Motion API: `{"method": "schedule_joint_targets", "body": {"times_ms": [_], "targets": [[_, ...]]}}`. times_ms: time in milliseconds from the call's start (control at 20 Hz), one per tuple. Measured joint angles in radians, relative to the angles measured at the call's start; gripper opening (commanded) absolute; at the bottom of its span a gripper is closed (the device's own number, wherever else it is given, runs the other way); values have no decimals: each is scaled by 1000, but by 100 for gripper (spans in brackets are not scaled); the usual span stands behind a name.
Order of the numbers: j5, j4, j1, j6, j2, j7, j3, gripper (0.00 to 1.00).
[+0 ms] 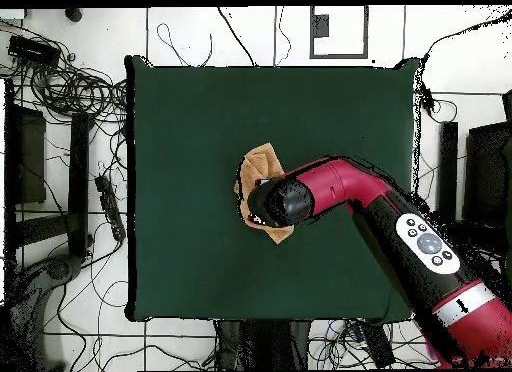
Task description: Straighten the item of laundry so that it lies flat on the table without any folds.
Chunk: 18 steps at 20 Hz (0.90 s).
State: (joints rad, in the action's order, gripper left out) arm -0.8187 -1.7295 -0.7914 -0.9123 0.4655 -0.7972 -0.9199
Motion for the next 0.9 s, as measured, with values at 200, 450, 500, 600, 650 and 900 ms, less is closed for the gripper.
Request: {"method": "schedule_joint_targets", "body": {"times_ms": [200, 450, 500, 600, 650, 900], "targets": [[-3, 5, -1, 0, 0, 0, 0, 100], [-5, 11, -2, 0, 0, 0, 0, 100], [-5, 11, -2, 0, 0, 0, 0, 100], [-5, 12, -3, 0, 0, 0, 0, 100], [-5, 12, -4, 0, -1, 0, 0, 100], [-5, 13, -8, 0, -7, 0, -2, 0]]}}
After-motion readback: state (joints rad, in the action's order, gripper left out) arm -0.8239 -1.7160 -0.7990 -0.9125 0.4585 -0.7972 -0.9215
